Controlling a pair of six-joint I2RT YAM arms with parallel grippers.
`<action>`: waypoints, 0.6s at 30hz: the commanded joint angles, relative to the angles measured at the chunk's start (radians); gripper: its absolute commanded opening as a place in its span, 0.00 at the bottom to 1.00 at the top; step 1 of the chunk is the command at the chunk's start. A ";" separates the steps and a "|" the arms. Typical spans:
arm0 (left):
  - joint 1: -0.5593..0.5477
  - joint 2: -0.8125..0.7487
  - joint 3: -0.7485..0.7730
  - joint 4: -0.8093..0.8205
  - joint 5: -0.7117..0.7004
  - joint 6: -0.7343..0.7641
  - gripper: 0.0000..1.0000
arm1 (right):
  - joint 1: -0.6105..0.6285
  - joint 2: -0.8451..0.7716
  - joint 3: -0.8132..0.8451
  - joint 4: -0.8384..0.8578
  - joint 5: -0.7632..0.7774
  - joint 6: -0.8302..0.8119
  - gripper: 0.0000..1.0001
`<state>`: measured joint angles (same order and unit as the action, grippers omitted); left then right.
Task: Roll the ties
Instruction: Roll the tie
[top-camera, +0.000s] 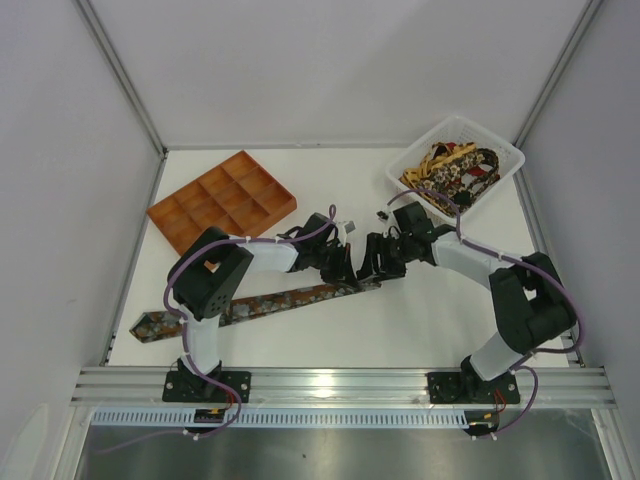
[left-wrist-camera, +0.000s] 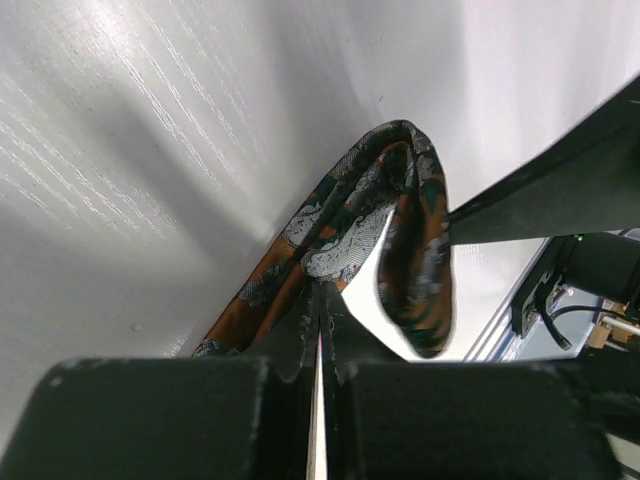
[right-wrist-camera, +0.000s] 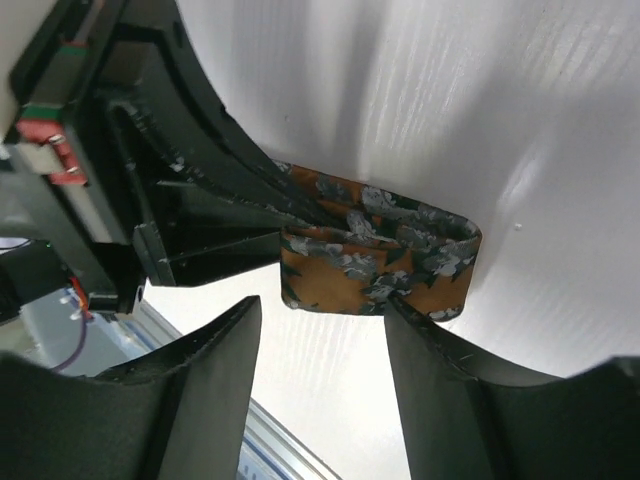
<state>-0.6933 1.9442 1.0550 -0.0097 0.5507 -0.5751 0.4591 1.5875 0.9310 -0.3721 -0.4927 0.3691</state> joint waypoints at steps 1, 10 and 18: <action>0.005 0.010 0.022 -0.026 -0.031 0.027 0.00 | -0.030 0.055 -0.008 0.047 -0.115 0.031 0.57; 0.003 0.012 0.026 -0.029 -0.029 0.032 0.00 | -0.088 0.106 -0.041 0.093 -0.213 0.065 0.44; 0.002 -0.007 0.022 -0.050 -0.051 0.044 0.00 | -0.105 0.167 -0.035 0.107 -0.227 0.064 0.31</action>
<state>-0.6933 1.9442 1.0576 -0.0177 0.5476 -0.5667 0.3565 1.7290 0.8913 -0.2905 -0.6910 0.4259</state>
